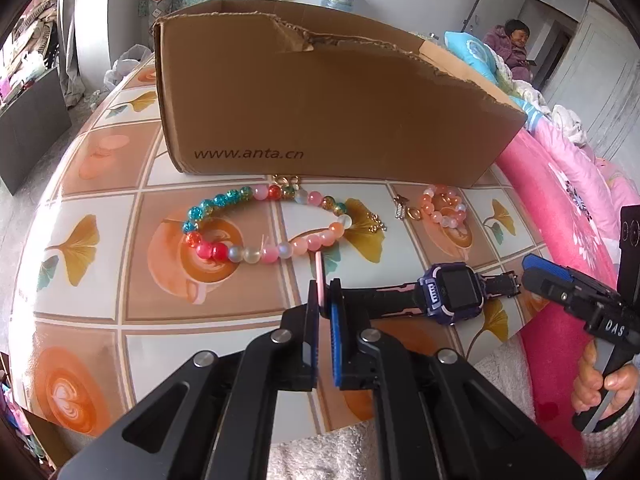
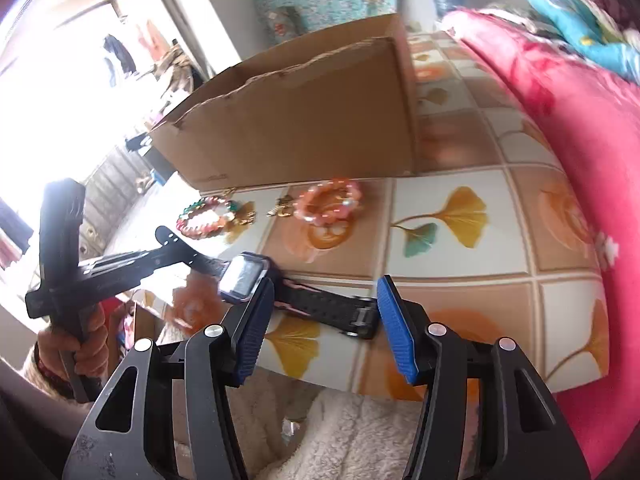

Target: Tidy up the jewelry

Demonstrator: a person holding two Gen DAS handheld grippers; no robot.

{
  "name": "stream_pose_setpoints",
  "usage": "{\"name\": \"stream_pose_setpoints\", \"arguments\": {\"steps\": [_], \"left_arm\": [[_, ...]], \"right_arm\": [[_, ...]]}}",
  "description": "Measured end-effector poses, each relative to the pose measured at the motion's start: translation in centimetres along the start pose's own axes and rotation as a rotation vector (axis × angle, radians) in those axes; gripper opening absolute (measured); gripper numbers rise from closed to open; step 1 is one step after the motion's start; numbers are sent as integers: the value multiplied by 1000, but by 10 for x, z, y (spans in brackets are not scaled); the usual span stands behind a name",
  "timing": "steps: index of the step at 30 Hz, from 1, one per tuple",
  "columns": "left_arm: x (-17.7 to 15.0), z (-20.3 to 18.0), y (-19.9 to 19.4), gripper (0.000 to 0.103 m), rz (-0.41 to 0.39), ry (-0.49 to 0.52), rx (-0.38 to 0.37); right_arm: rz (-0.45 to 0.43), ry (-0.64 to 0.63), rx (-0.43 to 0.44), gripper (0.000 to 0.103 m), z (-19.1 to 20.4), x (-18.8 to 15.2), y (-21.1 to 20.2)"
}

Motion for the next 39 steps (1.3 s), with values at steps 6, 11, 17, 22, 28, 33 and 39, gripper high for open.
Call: {"name": "stream_pose_setpoints", "arguments": {"steps": [6,11,17,22,28,33,39], "left_arm": [[-2,0,1,5,2,2,22],[-4,1,1,5,-1,-1,34],[-4,0,1,5,-1,-1,37],[-5,1,0,5,-2,-1,36],[-5,1,1,5,0,-5,31],[-6,2,1,5,2,-10,29],[-6,3,0,6,1,-14,26]], "right_arm": [[57,46,-22,51,-7,-6,4],[75,46,3,51,7,-6,13],[57,181,87,49,-3,0,11],[57,341,294,39,-2,3,14],[65,323,326,40,14,7,20],[77,314,383,52,30,9,21],[87,288,386,61,37,8,23]]}}
Point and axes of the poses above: each gripper's, at about its wrist camera, not at the fingertips, and y roughly the way its jaws point, z to its left, x to its top, the point moved 8 cm from there along y, roughly the way its jaws point, and after that the axes turned 1 degree about -z, right-handed, at the moved point
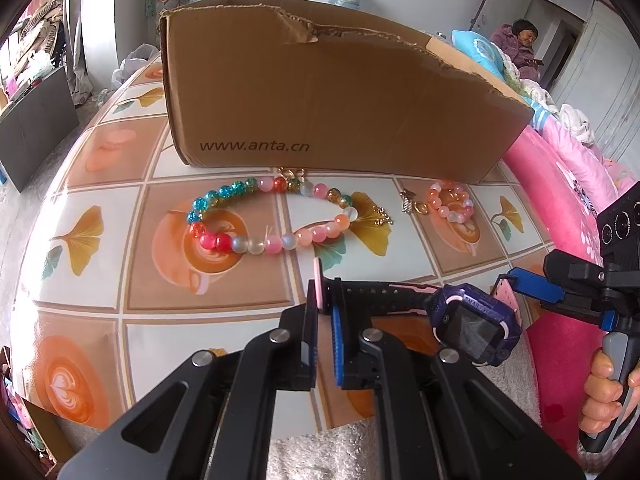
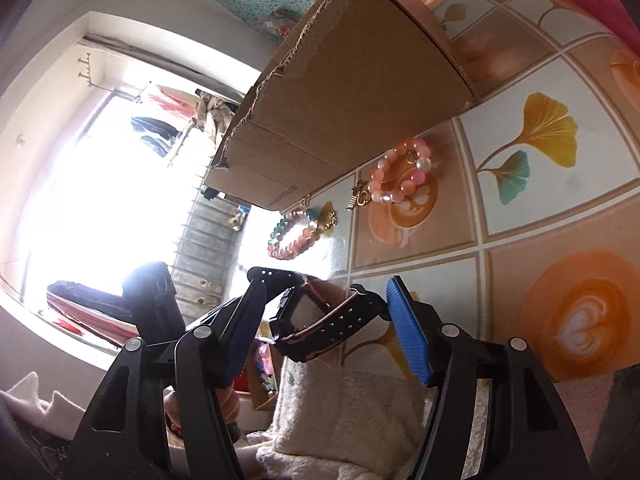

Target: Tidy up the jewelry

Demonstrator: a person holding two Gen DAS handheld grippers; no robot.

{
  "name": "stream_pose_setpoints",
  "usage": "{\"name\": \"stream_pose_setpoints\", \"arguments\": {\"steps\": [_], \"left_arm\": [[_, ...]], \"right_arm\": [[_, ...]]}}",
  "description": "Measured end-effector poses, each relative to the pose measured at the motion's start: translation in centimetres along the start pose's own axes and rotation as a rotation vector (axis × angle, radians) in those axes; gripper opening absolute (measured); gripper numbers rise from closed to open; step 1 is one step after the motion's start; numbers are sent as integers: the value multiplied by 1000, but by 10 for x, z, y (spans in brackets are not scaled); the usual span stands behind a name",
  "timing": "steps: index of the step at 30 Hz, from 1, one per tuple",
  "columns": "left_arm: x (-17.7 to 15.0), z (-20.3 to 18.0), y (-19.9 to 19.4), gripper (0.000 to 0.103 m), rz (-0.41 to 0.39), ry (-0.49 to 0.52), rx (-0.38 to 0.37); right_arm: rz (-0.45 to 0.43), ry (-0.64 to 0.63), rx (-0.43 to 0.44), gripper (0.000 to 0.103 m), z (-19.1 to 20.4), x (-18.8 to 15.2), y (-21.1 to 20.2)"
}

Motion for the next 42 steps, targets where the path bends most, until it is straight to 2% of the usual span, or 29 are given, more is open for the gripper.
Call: {"name": "stream_pose_setpoints", "arguments": {"steps": [7,9,16,22,23,27,31,38,42], "left_arm": [[0,0,0,6,4,-5,0],[0,0,0,6,5,-8,-2],[0,1,1,6,8,-11,-3],[0,1,0,6,7,-9,-1],[1,1,1,6,8,-10,0],[1,1,1,6,9,-10,2],[1,2,2,6,11,-10,4],[0,1,2,6,10,-9,7],[0,1,2,6,10,-8,7]], "right_arm": [[-10,-36,-73,61,-9,1,-1],[-13,-43,-72,61,-10,0,-3],[-45,-34,-16,60,-9,2,-14],[-74,52,95,47,-17,6,-28],[-74,55,92,46,-18,6,-29],[-62,14,3,42,-23,1,-25],[-71,-33,-62,41,-20,1,-22],[-96,-197,-357,40,-16,2,-24],[-110,-240,-431,41,-16,2,-27]]}}
Point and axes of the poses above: each gripper's, at about its wrist camera, not at the fingertips, and y roughly the way its jaws point, z to its left, x to its top, the point moved 8 cm from there along y, roughly the way its jaws point, and after that the axes turned 1 degree about -z, right-handed, at the moved point
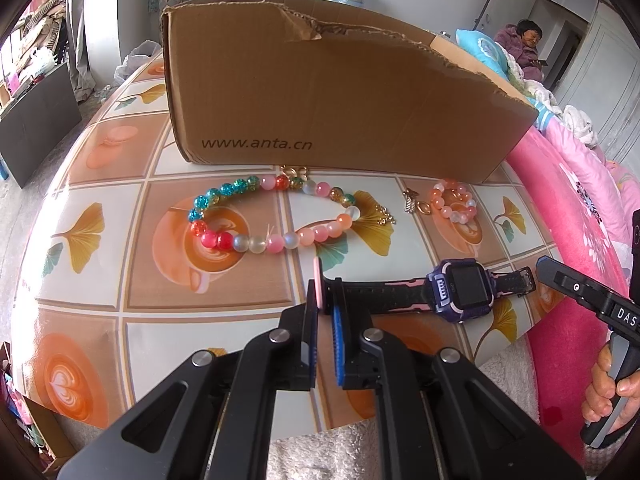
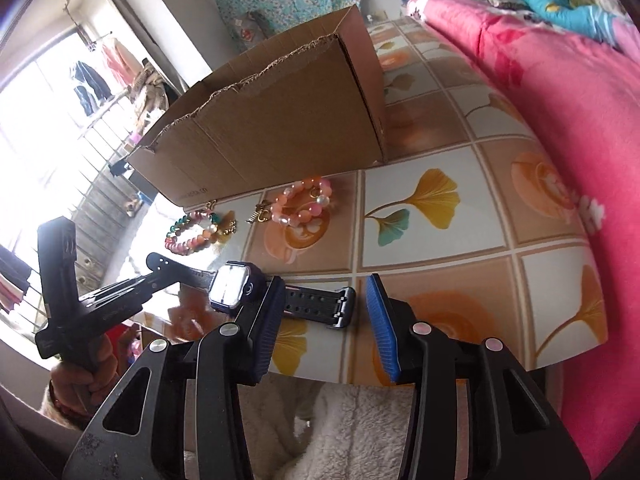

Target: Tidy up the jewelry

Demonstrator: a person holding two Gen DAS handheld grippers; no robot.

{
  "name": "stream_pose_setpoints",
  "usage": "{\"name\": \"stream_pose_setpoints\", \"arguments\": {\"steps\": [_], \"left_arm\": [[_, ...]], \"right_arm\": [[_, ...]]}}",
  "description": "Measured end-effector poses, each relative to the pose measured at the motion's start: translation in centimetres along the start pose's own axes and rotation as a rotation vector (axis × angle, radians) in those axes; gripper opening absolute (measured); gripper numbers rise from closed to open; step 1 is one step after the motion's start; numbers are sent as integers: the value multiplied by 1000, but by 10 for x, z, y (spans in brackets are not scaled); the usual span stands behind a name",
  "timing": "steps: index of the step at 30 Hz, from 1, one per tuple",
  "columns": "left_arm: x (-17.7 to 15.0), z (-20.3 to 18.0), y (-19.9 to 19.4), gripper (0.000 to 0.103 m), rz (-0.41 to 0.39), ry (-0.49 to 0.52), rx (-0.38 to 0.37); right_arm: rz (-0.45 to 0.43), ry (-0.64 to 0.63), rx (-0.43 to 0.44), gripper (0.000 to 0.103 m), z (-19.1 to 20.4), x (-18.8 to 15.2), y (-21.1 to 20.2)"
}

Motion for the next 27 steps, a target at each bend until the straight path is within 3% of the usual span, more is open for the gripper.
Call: {"name": "stream_pose_setpoints", "arguments": {"steps": [3,8,16,21,27], "left_arm": [[0,0,0,6,0,1,0],[0,0,0,6,0,0,2],[1,-2,0,6,-1,0,6],[1,-4,-4,5,-10,16,11],[13,-11,-29,3,-52,22,-40]], "right_arm": [[25,-3,-49,38,-11,-4,4],[54,10,-54,30,-13,-9,12],[39,7,-70,7,-12,-7,12],[-1,5,-44,2,-6,-1,2],[-40,-47,11,2,18,18,-24]]}}
Point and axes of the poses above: each gripper's, at about its wrist camera, not at the fingertips, and y roughly the way its jaws point, z to its left, x to its top, the point moved 8 cm from there along y, roughly the way its jaws point, and after that the axes turned 1 degree about -z, right-handed, at the moved point
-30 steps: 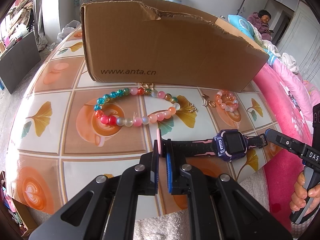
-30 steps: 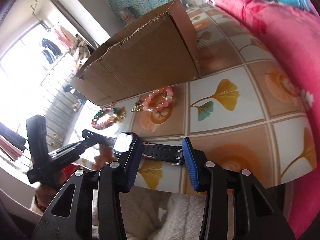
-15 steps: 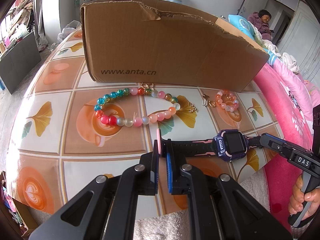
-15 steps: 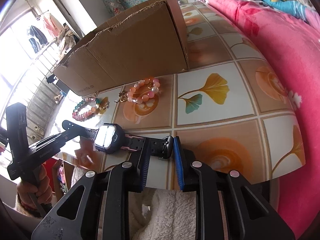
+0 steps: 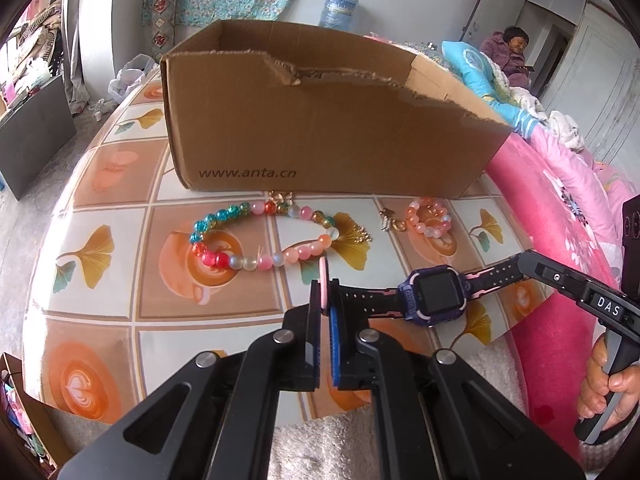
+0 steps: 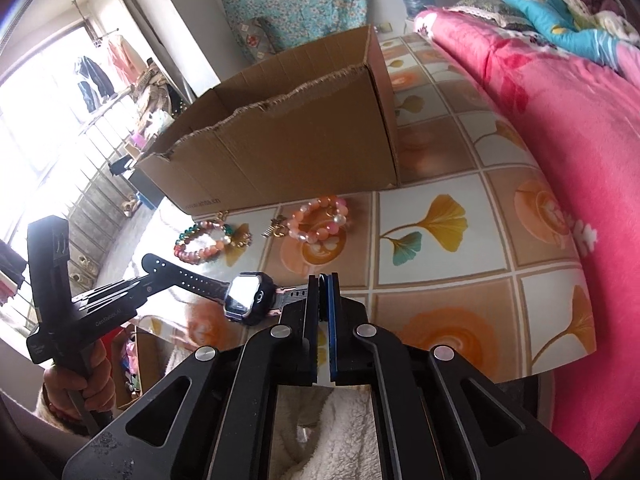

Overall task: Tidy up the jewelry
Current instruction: 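Lower the watch into the cardboard box and open the left gripper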

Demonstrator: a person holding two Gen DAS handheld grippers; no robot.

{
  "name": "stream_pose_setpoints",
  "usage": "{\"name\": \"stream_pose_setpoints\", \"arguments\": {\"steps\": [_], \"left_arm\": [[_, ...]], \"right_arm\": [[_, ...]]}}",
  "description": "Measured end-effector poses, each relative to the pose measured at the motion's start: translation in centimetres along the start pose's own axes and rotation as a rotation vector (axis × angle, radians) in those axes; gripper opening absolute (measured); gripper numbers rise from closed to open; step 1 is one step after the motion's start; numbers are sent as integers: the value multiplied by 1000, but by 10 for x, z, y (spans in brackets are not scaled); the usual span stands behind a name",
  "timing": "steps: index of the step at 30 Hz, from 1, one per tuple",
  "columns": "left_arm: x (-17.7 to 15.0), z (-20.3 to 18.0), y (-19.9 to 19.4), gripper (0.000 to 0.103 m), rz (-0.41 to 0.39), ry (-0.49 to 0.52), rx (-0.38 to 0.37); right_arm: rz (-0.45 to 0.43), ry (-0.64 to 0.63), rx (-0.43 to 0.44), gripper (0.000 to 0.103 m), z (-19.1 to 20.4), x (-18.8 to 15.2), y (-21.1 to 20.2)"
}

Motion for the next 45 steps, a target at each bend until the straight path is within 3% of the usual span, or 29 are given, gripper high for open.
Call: {"name": "stream_pose_setpoints", "arguments": {"steps": [6,10,13,16,22,27,32,34,36,40,45], "left_arm": [[43,-13,-45,3,-106,41,-50],[97,-17,-72,3,-203,107,-65],[143,-12,-66,3,-230,132,-59],[186,2,-34,3,-178,117,-34],[240,33,56,3,19,48,0],[250,50,106,3,119,36,76],[248,62,129,4,170,43,122],[247,65,132,14,174,33,132],[248,67,128,31,160,3,124],[251,59,112,45,113,-31,58],[252,46,70,60,9,8,28]], "right_arm": [[-107,-142,28,2,41,50,-34],[-200,-233,70,2,67,107,-49],[-202,-263,74,2,72,153,-32],[-93,-216,106,2,62,189,14],[118,-186,15,2,33,226,116],[203,-193,-50,2,16,232,164],[226,-189,-66,4,13,236,173],[226,-177,-71,7,9,236,170],[219,-172,-67,8,9,237,167],[175,-174,-57,9,10,240,151],[91,-210,-52,14,19,243,111]]}}
Point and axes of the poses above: each gripper's, at about its wrist camera, not at the fingertips, and y roughly the way its jaws point, z to its left, x to its top, the point moved 8 cm from there along y, roughly the way its jaws point, and after that the axes turned 1 degree about -z, right-handed, at the moved point
